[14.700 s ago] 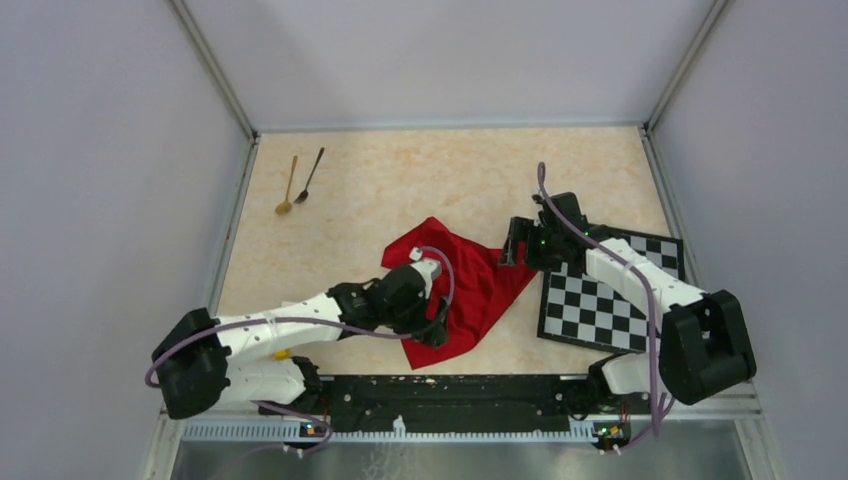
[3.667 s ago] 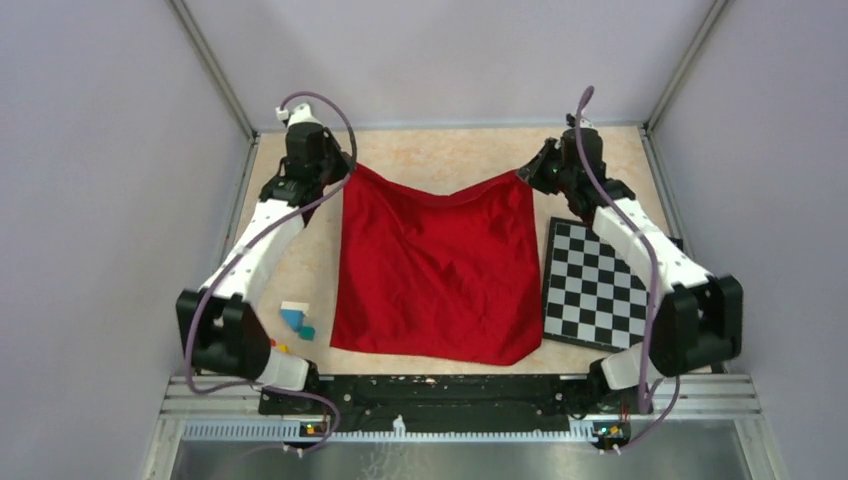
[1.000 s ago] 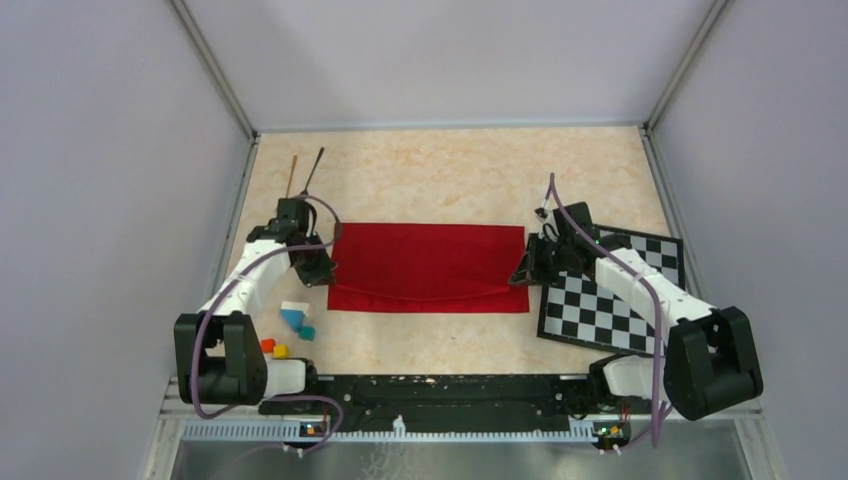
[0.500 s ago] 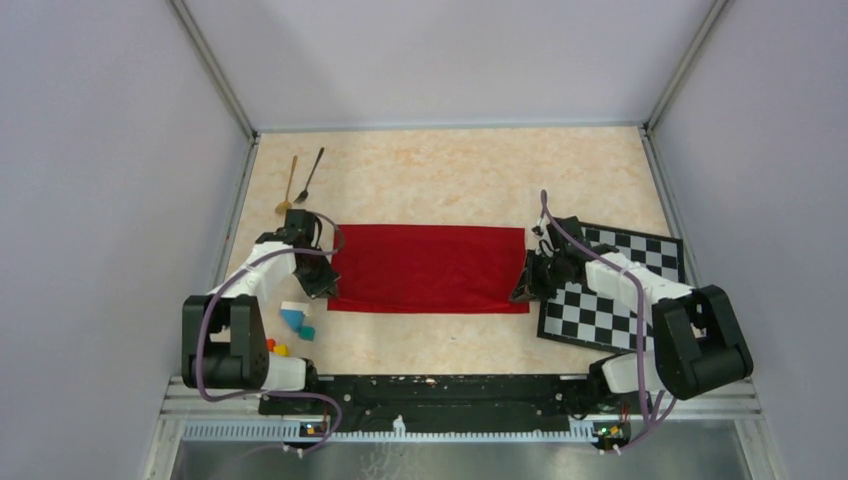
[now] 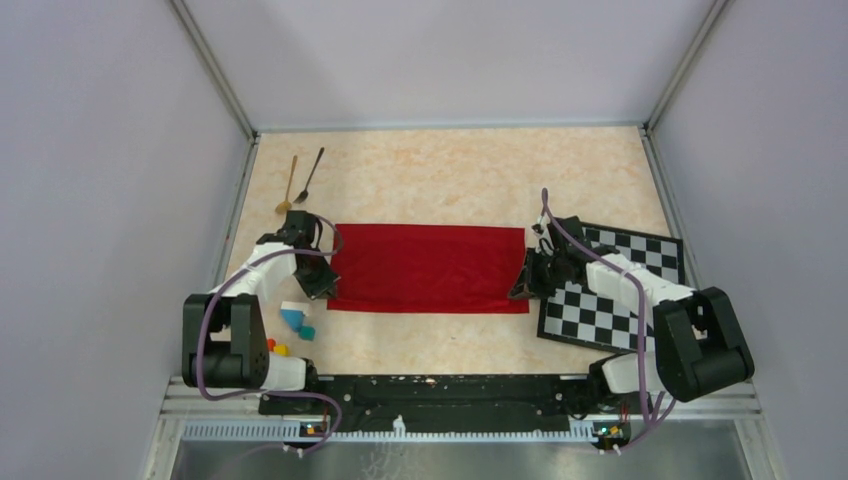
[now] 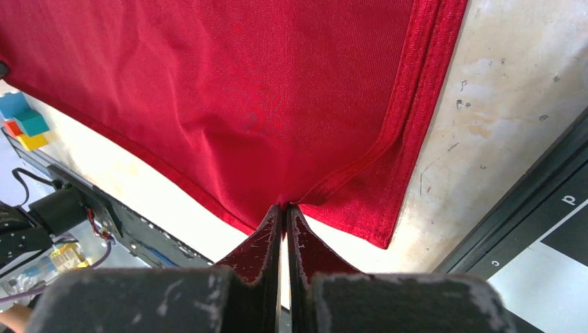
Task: Fold the napkin into a case and place the utensils inside
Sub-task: Fold and flatten the napkin at the center of the board.
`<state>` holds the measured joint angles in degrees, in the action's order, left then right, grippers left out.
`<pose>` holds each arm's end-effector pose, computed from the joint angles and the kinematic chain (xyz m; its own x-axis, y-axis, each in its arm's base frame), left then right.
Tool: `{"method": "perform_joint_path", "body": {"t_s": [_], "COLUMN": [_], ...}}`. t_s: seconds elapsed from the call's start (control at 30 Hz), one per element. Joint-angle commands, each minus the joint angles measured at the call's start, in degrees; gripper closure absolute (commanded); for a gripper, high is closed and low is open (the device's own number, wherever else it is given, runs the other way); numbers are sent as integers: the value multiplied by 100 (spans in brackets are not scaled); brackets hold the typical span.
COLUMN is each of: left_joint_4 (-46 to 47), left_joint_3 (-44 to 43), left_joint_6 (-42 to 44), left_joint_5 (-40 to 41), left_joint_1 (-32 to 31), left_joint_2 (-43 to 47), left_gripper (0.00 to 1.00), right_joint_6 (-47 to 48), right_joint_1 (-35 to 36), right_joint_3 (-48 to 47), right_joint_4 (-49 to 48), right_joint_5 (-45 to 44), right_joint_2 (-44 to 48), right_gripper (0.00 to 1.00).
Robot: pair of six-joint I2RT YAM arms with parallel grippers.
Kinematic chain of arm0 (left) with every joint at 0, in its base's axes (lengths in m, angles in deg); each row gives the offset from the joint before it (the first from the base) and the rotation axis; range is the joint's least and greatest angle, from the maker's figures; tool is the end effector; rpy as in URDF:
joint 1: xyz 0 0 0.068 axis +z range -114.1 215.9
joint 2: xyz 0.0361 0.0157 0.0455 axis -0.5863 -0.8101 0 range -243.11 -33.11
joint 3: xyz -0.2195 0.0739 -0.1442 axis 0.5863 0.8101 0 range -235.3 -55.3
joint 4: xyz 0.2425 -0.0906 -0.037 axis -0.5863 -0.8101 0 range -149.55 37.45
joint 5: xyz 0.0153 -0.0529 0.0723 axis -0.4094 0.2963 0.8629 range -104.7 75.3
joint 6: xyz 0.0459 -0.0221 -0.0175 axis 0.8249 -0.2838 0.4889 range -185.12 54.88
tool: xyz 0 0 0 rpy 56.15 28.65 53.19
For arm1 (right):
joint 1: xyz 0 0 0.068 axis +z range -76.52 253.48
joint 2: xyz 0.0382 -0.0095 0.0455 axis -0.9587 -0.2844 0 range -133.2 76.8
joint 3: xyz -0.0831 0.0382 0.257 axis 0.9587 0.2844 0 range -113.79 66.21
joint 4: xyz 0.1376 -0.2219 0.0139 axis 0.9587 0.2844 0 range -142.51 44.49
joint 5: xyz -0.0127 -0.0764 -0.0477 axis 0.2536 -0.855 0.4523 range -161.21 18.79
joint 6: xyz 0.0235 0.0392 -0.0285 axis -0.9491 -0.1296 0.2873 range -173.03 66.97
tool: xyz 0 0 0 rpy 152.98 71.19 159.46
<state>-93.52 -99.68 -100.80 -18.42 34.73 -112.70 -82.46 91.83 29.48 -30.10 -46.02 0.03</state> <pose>0.2332 -0.0071 0.1746 -0.8094 -0.5658 -0.1572 -0.5373 0.8216 -0.1906 0.2182 0.0884 0.1646 -0.9648 0.1485 -0.2173 0.0028 0.8313 0.5559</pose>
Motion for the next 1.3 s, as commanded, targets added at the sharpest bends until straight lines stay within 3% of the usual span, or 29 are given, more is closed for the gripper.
{"method": "perform_joint_path", "body": {"t_s": [0.0,0.23,0.3,0.47,0.67,0.87,0.97,1.13,1.27], "left_joint_4": [30,3,-79,-455,-740,316,646,983,1156], "left_joint_3": [59,65,34,-202,-596,-350,-291,-149,91], "left_joint_6": [-120,-167,-177,-161,139,494,588,570,439], "left_joint_5": [120,222,244,310,443,-1267,-1642,-1720,-1883], "left_joint_1": [11,0,10,10,-1,3,-36,-56,-121], "left_joint_2": [88,79,119,599,1507,1615,1262,869,1103], "left_gripper": [100,100,100,68,41,19,17,17,17], "right_joint_6": [-94,-140,-86,238,173,-68,-87,-63,38], "right_joint_1": [54,62,63,72,100,119,166,178,178], "right_joint_3": [124,114,78,-242,-514,-294,-335,-113,-4], "right_joint_4": [-368,-483,-388,530,948,-6,-131,163,216], "right_joint_5": [141,162,142,-307,-582,-3,-4,-905,-1215], "right_joint_2": [-72,-166,-151,341,1087,822,597,572,377], "right_gripper": [100,100,95,68,39,39,41,40,40]}}
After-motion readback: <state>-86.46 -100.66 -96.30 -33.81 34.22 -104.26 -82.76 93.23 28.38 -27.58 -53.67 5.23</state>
